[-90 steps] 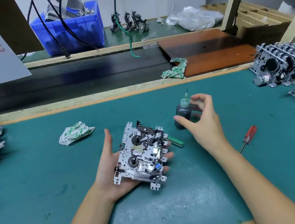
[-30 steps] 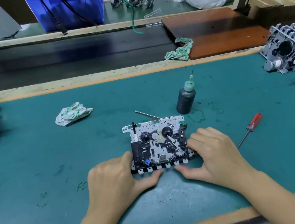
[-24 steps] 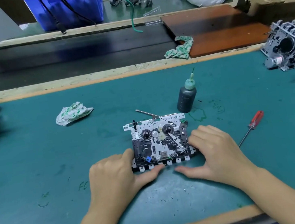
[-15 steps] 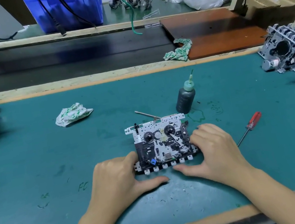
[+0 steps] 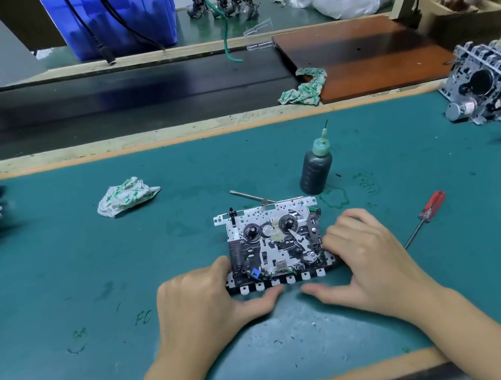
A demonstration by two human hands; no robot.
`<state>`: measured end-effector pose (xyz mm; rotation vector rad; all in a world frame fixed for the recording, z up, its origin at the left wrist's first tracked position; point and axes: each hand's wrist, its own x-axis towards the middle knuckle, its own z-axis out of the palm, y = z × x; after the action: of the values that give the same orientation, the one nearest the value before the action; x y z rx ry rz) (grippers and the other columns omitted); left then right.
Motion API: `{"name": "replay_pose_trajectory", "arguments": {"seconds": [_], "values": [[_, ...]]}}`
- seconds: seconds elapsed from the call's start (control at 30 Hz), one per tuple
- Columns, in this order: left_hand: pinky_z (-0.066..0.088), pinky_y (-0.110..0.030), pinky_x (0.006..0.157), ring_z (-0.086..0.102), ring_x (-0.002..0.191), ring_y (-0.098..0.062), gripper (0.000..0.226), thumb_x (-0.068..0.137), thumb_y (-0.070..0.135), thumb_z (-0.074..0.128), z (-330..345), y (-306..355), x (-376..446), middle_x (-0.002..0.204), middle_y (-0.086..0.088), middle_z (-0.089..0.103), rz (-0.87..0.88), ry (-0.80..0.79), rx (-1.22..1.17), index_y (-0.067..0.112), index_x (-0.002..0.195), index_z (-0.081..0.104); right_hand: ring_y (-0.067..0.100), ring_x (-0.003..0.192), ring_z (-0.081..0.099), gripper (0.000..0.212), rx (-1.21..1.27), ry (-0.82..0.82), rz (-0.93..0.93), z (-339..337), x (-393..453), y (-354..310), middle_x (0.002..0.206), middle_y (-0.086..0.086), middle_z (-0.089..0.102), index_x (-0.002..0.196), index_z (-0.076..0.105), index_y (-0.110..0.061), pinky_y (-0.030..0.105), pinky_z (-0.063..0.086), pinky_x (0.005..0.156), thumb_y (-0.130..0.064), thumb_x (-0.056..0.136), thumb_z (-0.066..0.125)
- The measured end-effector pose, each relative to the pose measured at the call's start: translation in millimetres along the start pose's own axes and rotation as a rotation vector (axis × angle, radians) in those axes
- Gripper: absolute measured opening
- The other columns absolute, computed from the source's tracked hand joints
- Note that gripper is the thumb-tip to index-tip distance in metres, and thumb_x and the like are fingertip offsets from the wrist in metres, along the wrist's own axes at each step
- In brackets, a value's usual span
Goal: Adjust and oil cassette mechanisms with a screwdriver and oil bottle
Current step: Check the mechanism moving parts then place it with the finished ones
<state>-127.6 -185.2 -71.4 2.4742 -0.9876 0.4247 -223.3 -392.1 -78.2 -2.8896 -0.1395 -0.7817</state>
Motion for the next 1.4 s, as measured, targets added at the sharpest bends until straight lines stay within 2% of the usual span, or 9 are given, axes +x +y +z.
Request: {"name": "replay_pose_trajectory", "arguments": {"seconds": [0.17, 0.33, 0.57, 0.67, 0.77, 0.9, 1.07, 1.2, 1.4], "values": [[0.023, -0.02, 0.038, 0.038, 0.026, -0.023, 0.063, 0.061, 0.073, 0.05, -0.1, -3.0, 2.7, 0.031, -0.002, 0.033, 0.032, -0.001, 0.016, 0.014, 0.043, 0.039, 0.02, 0.057, 0.038, 0.056, 0.037, 0.003, -0.007, -0.6, -1.7, 0.9, 0.056, -0.002, 0.039, 0.057, 0.046, -0.011, 0.032, 0.039, 0.074, -0.063, 0.074, 0.06], [0.032, -0.026, 0.033, 0.042, 0.03, -0.02, 0.073, 0.058, 0.084, 0.046, -4.9, -13.0, 5.1, 0.034, 0.003, 0.037, 0.15, -0.118, -0.097, 0.012, 0.049, 0.039, 0.021, 0.055, 0.044, 0.055, -0.028, 0.04, 0.029, 2.5, -2.5, -0.1, 0.054, -0.001, 0.043, 0.056, 0.049, -0.011, 0.035, 0.047, 0.069, -0.061, 0.078, 0.055], [0.028, -0.019, 0.033, 0.038, 0.03, -0.019, 0.058, 0.062, 0.075, 0.056, -6.1, -13.2, 0.0, 0.036, 0.004, 0.035, 0.324, -0.123, -0.099, 0.025, 0.065, 0.027, 0.018, 0.045, 0.038, 0.062, -0.086, 0.062, 0.163, 1.1, -3.5, -6.1, 0.045, -0.004, 0.04, 0.047, 0.046, -0.012, 0.027, 0.042, 0.053, -0.07, 0.065, 0.057], [0.028, -0.019, 0.035, 0.043, 0.032, -0.017, 0.052, 0.062, 0.072, 0.054, -5.0, -11.3, -0.3, 0.039, 0.006, 0.04, 0.264, -0.124, -0.064, 0.024, 0.064, 0.033, 0.017, 0.049, 0.033, 0.059, -0.012, 0.043, 0.108, -0.4, -3.1, -0.4, 0.048, -0.003, 0.038, 0.05, 0.043, -0.013, 0.028, 0.033, 0.055, -0.066, 0.07, 0.057], [0.029, -0.018, 0.035, 0.04, 0.032, -0.015, 0.049, 0.064, 0.07, 0.055, -3.4, -12.4, -1.2, 0.039, 0.007, 0.038, 0.248, -0.102, -0.069, 0.024, 0.063, 0.036, 0.02, 0.052, 0.039, 0.053, -0.014, 0.011, 0.004, -2.8, -2.7, 4.5, 0.052, -0.001, 0.04, 0.054, 0.045, -0.013, 0.029, 0.034, 0.057, -0.059, 0.076, 0.058], [0.032, -0.022, 0.03, 0.037, 0.031, -0.019, 0.055, 0.072, 0.066, 0.053, -3.0, -13.2, -1.0, 0.037, 0.004, 0.036, 0.225, -0.071, -0.081, 0.015, 0.055, 0.04, 0.02, 0.051, 0.041, 0.053, -0.039, 0.014, 0.01, -1.8, -3.4, 3.4, 0.051, -0.001, 0.041, 0.054, 0.046, -0.012, 0.029, 0.035, 0.055, -0.059, 0.077, 0.056], [0.025, -0.02, 0.032, 0.033, 0.029, -0.021, 0.056, 0.081, 0.06, 0.049, -0.4, -9.1, -3.6, 0.035, -0.001, 0.031, 0.195, 0.022, -0.022, 0.013, 0.05, 0.038, 0.017, 0.053, 0.034, 0.056, 0.079, -0.013, 0.025, -4.8, -2.5, 4.0, 0.053, -0.003, 0.036, 0.054, 0.042, -0.013, 0.028, 0.03, 0.055, -0.062, 0.071, 0.063], [0.026, -0.02, 0.033, 0.035, 0.03, -0.022, 0.067, 0.09, 0.066, 0.034, -1.5, -13.0, -1.5, 0.037, 0.001, 0.034, 0.253, -0.029, -0.039, 0.011, 0.053, 0.043, 0.017, 0.052, 0.034, 0.058, 0.07, -0.014, 0.006, -3.9, -3.5, 4.1, 0.052, -0.003, 0.035, 0.052, 0.042, -0.013, 0.028, 0.03, 0.054, -0.063, 0.072, 0.062], [0.028, -0.021, 0.033, 0.037, 0.032, -0.02, 0.054, 0.072, 0.061, 0.056, -3.0, -15.2, -1.7, 0.037, 0.002, 0.035, 0.265, -0.113, -0.113, 0.01, 0.055, 0.046, 0.019, 0.049, 0.038, 0.054, -0.019, 0.01, 0.021, -2.3, -3.8, 3.0, 0.049, -0.002, 0.039, 0.052, 0.043, -0.014, 0.026, 0.028, 0.056, -0.061, 0.075, 0.056]]}}
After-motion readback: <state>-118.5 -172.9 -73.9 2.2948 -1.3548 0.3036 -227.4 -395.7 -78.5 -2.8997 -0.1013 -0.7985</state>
